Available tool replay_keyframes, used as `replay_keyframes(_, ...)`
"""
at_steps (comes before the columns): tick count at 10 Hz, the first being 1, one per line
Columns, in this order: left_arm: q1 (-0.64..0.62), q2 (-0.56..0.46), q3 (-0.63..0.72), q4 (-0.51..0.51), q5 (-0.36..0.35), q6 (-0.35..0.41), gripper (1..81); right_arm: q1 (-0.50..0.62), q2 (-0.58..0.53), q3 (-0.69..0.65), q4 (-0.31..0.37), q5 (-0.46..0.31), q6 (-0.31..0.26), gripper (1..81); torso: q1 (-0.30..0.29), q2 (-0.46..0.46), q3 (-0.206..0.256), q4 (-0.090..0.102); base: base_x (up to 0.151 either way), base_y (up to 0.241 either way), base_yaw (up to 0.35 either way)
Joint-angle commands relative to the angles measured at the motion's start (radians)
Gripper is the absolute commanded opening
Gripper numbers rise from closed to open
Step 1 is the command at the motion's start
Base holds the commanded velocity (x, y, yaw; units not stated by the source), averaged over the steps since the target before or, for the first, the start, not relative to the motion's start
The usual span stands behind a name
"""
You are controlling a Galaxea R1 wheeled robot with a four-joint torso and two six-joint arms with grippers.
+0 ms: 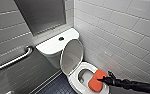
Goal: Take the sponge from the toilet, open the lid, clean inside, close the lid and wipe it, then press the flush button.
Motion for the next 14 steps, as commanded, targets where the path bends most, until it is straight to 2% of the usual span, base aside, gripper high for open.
replay_keyframes(1,0.037,0.023,-0.034,-0.012,0.006,0.003,81.1,0.155,0.027,-0.045,0.036,-0.059,0.001,1.0,0.0,0.0,0.002,0.0,0.0,0.0,0.0)
replay_keyframes(4,0.042,0.031,-0.051,-0.008,0.005,0.005,81.1,0.211,0.11,-0.151,0.051,-0.113,0.001,1.0,0.0,0.0,-0.008,0.0,0.0,0.0,0.0)
replay_keyframes(9,0.048,0.051,-0.081,-0.012,0.005,0.005,81.1,0.284,0.191,-0.265,0.06,-0.137,0.001,1.0,0.0,0.0,-0.008,0.0,0.0,0.0,0.0)
replay_keyframes(10,0.048,0.054,-0.08,-0.012,0.006,0.005,81.1,0.295,0.206,-0.286,0.06,-0.137,0.001,1.0,0.065,-0.1,-0.008,0.0,0.0,0.0,0.0)
replay_keyframes(12,0.052,0.056,-0.081,-0.021,0.006,0.005,81.1,0.306,0.242,-0.315,0.059,-0.136,0.001,1.0,0.082,-0.125,-0.008,0.0,0.0,0.0,0.0)
replay_keyframes(14,0.054,0.057,-0.086,-0.031,0.005,0.006,81.1,0.315,0.272,-0.343,0.057,-0.136,0.001,1.0,0.125,-0.195,-0.067,0.0,0.0,0.0,0.0)
